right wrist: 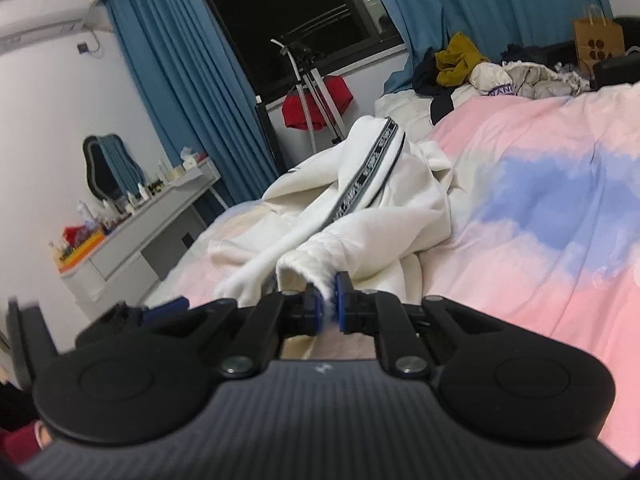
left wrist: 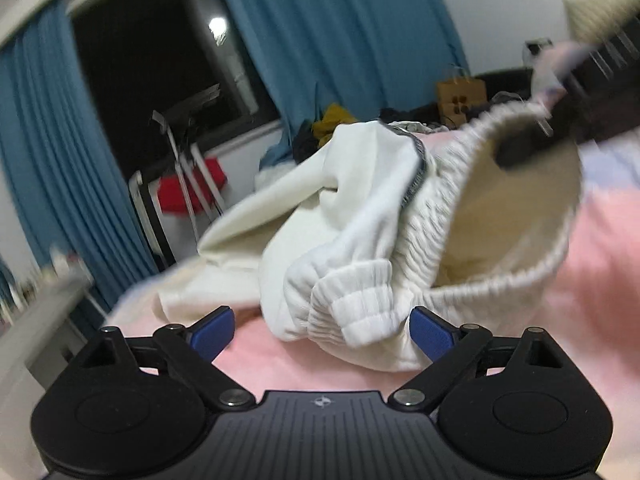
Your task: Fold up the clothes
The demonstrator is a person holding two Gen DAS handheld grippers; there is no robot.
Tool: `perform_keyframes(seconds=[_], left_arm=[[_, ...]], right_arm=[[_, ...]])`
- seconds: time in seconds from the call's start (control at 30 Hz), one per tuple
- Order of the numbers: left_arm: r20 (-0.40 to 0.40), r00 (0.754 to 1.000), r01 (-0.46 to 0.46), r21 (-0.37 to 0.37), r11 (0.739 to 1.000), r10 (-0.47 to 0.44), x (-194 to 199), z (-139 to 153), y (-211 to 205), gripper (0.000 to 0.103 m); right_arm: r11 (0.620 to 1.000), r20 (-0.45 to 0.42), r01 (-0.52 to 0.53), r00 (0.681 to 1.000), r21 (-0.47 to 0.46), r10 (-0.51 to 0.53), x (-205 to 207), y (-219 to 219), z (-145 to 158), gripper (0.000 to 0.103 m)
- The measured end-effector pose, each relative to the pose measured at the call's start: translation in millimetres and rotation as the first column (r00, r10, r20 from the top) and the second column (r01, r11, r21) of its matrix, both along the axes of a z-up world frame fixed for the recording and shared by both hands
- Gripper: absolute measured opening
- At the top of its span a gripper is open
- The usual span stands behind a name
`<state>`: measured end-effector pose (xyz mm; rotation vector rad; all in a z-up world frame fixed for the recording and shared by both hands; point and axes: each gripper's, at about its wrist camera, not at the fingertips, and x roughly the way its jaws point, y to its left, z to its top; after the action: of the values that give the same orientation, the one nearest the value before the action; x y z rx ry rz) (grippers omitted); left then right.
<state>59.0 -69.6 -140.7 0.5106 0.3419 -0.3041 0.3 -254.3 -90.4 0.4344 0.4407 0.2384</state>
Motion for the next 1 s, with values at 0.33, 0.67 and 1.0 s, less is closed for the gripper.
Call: perform_keyframes(seconds=[0.33,0.67,1.0], left_arm=[[0.176,0.984,-0.002,0.113,0.994,-0.018,22,-19,-17,0.098],[0.167,0.953,-0.202,-0.276,0.940,0.254,89,19,38,0.098],[0.028,0.950,-0.282,-0.349,0.894,0.311,157,9,115,0.096]], right_arm=[[0.999,0.050,-0.029,0.998,0.029,0.027,12,-8,1,0.011],[0.975,0.031,-0.032,0.999,-0.218,0.040,20,40,-18,0.024],[0.899,-0.172,0.004,0.981,-0.437,-0.088,21,98,-57,0.063]])
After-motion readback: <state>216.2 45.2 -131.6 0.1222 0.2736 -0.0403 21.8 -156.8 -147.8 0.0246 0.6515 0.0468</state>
